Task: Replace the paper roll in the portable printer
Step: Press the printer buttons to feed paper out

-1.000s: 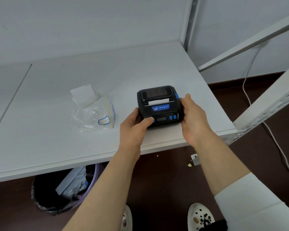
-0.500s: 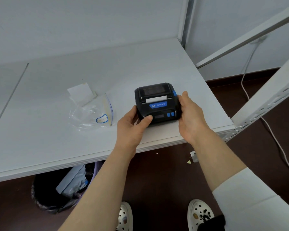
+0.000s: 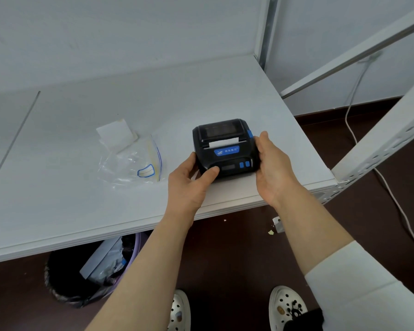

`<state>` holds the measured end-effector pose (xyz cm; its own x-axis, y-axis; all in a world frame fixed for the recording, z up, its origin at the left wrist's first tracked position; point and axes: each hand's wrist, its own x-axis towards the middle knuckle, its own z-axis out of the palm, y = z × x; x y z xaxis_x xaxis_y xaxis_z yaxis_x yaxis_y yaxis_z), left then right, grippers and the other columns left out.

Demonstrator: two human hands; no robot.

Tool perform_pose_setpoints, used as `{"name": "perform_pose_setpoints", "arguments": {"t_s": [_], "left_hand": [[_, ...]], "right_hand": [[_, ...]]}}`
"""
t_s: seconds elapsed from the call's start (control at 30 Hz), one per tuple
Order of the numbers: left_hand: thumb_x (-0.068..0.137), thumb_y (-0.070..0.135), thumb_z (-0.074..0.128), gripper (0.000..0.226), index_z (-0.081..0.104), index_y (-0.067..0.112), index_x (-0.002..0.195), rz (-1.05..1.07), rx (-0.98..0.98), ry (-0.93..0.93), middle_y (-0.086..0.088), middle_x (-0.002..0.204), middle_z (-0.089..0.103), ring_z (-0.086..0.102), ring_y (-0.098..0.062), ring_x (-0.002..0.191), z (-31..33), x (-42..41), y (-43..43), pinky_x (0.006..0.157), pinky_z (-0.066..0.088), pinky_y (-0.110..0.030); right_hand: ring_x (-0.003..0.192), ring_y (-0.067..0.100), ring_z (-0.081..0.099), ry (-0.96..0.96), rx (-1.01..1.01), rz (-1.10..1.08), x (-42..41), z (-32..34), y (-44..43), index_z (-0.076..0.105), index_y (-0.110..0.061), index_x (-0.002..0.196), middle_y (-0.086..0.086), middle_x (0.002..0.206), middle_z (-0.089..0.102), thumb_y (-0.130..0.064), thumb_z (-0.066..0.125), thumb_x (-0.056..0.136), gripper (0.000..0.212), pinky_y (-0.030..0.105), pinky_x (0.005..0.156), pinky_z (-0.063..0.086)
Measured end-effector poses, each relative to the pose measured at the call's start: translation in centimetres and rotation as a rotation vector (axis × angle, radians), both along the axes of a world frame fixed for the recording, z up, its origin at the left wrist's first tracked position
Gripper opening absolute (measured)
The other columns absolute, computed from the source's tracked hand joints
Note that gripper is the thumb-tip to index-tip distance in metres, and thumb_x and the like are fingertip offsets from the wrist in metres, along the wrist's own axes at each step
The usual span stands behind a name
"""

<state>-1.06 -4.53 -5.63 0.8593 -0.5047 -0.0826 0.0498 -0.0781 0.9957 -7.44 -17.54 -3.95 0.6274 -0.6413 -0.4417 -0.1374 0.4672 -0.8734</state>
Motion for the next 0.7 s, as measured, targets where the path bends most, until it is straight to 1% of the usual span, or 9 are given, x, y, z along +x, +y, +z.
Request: {"name": "perform_pose_setpoints", "arguments": {"t_s": [0.07, 0.23, 0.33, 0.47, 0.6, 0.7], "left_hand": [[0.083, 0.001, 0.063, 0.041, 0.061, 0.011, 0.122, -0.006, 0.02, -0.038, -0.005, 0.116, 0.069, 0.06, -0.012, 0.113, -0.04, 0.02, -0.01, 0.086, 0.046, -0.006], [0.083, 0.002, 0.062, 0.039, 0.061, 0.01, 0.122, -0.013, 0.056, -0.106, -0.004, 0.114, 0.069, 0.061, -0.012, 0.11, -0.11, 0.12, -0.08, 0.079, 0.043, -0.001], [0.083, 0.001, 0.062, 0.04, 0.06, 0.009, 0.122, -0.012, 0.065, -0.124, -0.005, 0.113, 0.069, 0.061, -0.011, 0.107, -0.02, 0.1, -0.1, 0.077, 0.042, 0.001], [0.083, 0.001, 0.062, 0.039, 0.061, 0.011, 0.121, -0.008, 0.073, -0.131, -0.002, 0.109, 0.068, 0.061, -0.008, 0.103, 0.08, -0.06, -0.18, 0.075, 0.042, 0.002], [0.083, 0.001, 0.061, 0.039, 0.061, 0.009, 0.121, -0.001, 0.085, -0.141, -0.002, 0.108, 0.068, 0.061, -0.005, 0.099, 0.23, -0.13, -0.19, 0.074, 0.042, 0.002], [0.083, 0.0, 0.061, 0.038, 0.062, 0.009, 0.12, 0.002, 0.094, -0.149, -0.001, 0.106, 0.068, 0.06, -0.001, 0.097, 0.33, -0.12, -0.18, 0.073, 0.041, 0.002]], "right_hand": [[0.113, 0.016, 0.056, 0.002, -0.006, 0.004, 0.02, -0.04, 0.01, 0.065, -0.018, 0.108, 0.007, 0.113, 0.067, -0.046, 0.032, 0.096, 0.045, 0.039, 0.112, 0.033], [0.111, 0.016, 0.058, 0.021, -0.03, 0.013, -0.06, -0.32, -0.1, 0.064, -0.018, 0.11, 0.006, 0.111, 0.068, -0.047, 0.031, 0.096, 0.046, 0.039, 0.11, 0.036], [0.109, 0.015, 0.058, 0.022, -0.036, 0.015, 0.0, -0.4, -0.16, 0.064, -0.02, 0.107, 0.005, 0.109, 0.068, -0.047, 0.031, 0.096, 0.045, 0.039, 0.109, 0.036], [0.11, 0.015, 0.058, 0.03, -0.045, 0.019, -0.05, -0.39, -0.24, 0.064, -0.023, 0.1, 0.005, 0.109, 0.068, -0.048, 0.031, 0.096, 0.042, 0.039, 0.109, 0.036], [0.11, 0.016, 0.058, 0.027, -0.044, 0.023, -0.14, -0.56, -0.32, 0.064, -0.018, 0.109, 0.007, 0.112, 0.068, -0.048, 0.03, 0.096, 0.047, 0.039, 0.109, 0.037], [0.112, 0.016, 0.057, 0.039, -0.055, 0.032, -0.1, -0.61, -0.33, 0.064, -0.019, 0.11, 0.006, 0.112, 0.067, -0.049, 0.03, 0.095, 0.048, 0.039, 0.11, 0.035]]}}
